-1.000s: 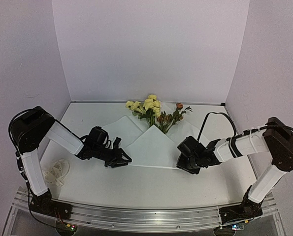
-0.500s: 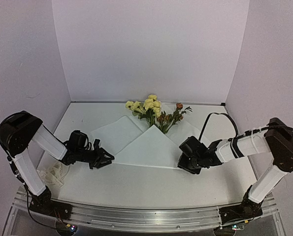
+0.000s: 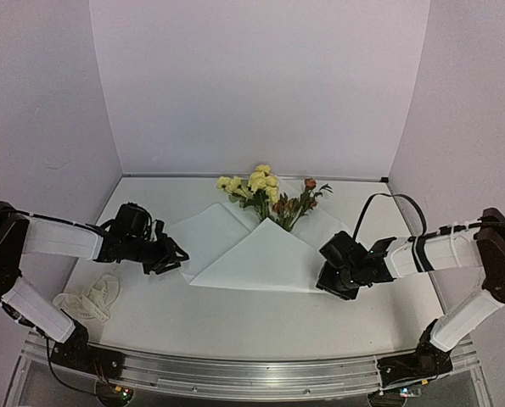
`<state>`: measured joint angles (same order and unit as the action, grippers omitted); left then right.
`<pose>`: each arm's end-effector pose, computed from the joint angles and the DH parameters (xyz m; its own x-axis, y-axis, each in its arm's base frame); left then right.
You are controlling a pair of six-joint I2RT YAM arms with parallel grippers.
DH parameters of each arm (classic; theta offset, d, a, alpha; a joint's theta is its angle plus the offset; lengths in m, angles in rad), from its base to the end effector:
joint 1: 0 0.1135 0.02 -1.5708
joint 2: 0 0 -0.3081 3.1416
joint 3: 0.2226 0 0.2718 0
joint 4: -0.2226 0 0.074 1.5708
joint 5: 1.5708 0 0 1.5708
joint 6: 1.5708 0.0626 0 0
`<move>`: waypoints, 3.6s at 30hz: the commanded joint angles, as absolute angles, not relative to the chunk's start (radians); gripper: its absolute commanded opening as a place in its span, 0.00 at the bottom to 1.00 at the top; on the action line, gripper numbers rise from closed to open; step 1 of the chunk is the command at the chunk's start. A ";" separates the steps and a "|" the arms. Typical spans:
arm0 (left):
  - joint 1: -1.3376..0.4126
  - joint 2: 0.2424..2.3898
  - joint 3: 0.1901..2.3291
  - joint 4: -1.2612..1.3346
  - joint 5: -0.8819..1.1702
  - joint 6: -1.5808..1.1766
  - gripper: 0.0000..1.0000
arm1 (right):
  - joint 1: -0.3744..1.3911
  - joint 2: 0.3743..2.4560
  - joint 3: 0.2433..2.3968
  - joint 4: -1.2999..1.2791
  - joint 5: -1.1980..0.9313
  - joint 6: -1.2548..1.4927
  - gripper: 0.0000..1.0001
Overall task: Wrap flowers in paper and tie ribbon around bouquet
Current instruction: Press the fold line of the 1/4-folded wrapping paper, then pick up the one-fourth-folded wrapping paper from the center of the board, then pass from the right arm to the left
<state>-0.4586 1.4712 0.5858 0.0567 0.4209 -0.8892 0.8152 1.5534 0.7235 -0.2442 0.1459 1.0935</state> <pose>0.2507 -0.1523 0.1562 -0.9224 -0.3350 -0.1919 -0.1027 0.6920 -0.7146 0.2141 0.2140 0.1469 -0.8744 0.3535 -0.3324 0.2265 0.9032 0.3646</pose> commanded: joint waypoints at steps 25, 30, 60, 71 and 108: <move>-0.823 2.111 1.386 -0.065 0.557 -0.695 0.28 | 0.680 1.204 0.328 -0.004 0.177 1.176 0.78; -0.822 2.145 1.398 -0.085 0.520 -0.705 0.27 | 0.668 1.270 0.287 0.172 0.173 1.173 0.73; -0.905 2.100 1.488 -0.073 0.602 -0.690 0.29 | 0.688 1.056 0.334 0.041 0.278 1.025 0.00; -0.959 2.210 1.538 -0.005 0.647 -0.740 0.26 | 0.716 1.046 0.375 -0.008 0.301 1.023 0.00; -0.959 2.354 1.572 -0.078 0.539 -0.756 0.25 | 0.868 1.372 0.909 -0.015 -0.054 0.903 0.00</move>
